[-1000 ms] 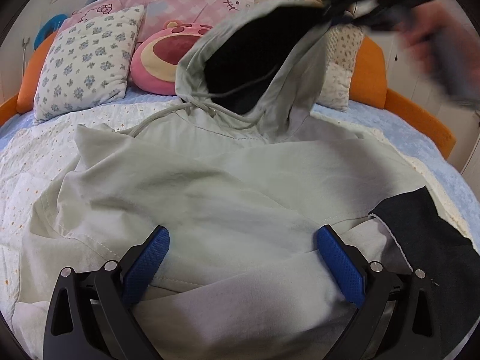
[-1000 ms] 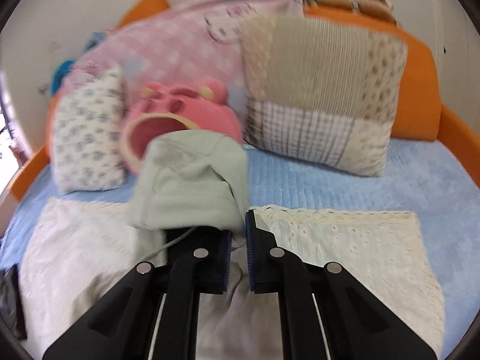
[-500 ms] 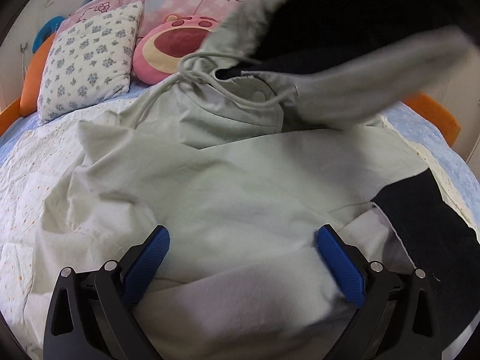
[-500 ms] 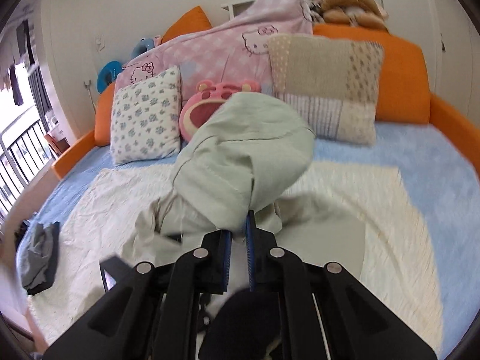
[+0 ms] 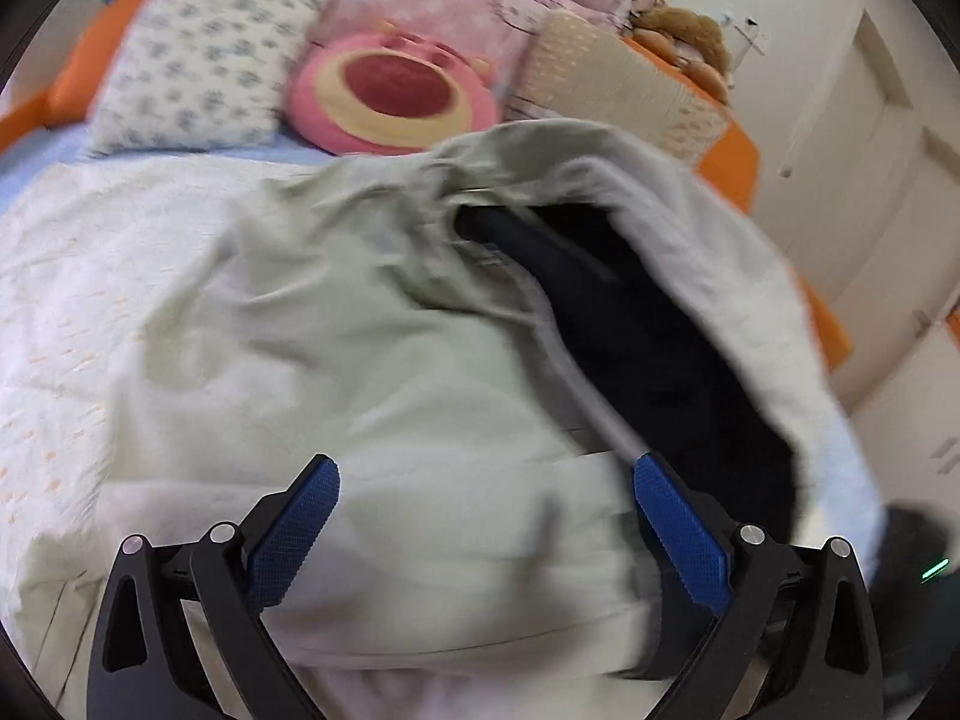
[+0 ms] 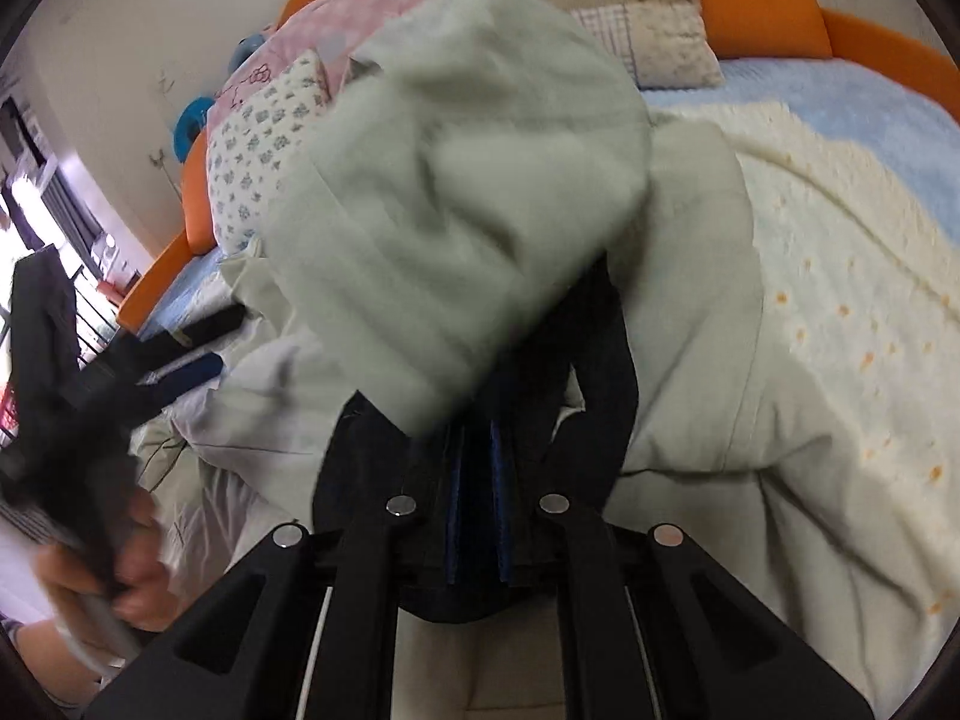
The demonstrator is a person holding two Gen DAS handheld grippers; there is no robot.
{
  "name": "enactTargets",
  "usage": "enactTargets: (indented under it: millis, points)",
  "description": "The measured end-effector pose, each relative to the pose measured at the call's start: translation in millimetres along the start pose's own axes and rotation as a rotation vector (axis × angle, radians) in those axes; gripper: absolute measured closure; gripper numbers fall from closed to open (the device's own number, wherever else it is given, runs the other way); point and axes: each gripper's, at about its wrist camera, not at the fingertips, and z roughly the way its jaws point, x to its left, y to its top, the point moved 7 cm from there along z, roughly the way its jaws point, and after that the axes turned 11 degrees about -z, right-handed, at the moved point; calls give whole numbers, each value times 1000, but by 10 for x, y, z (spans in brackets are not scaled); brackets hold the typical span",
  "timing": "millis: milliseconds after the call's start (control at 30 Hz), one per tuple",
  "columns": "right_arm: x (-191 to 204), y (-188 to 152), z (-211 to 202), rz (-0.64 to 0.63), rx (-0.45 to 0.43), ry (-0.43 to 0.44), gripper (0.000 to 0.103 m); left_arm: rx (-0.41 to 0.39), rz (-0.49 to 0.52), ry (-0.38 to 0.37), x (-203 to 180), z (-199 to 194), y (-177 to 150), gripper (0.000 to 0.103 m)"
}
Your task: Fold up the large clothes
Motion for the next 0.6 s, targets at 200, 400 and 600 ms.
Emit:
enactTargets:
  millis: [200,400,600]
  points:
    - [-25,-30,31,15,-31,-2,94,60,87,-65,-622,256,241,3]
    - [-16,-22,64,-5,-30,-17,94,96,127,5,-951,626,351,3]
    - [-9,-51,67,-17,-30,-17,94,76,-38,-105,-908,520,424,3]
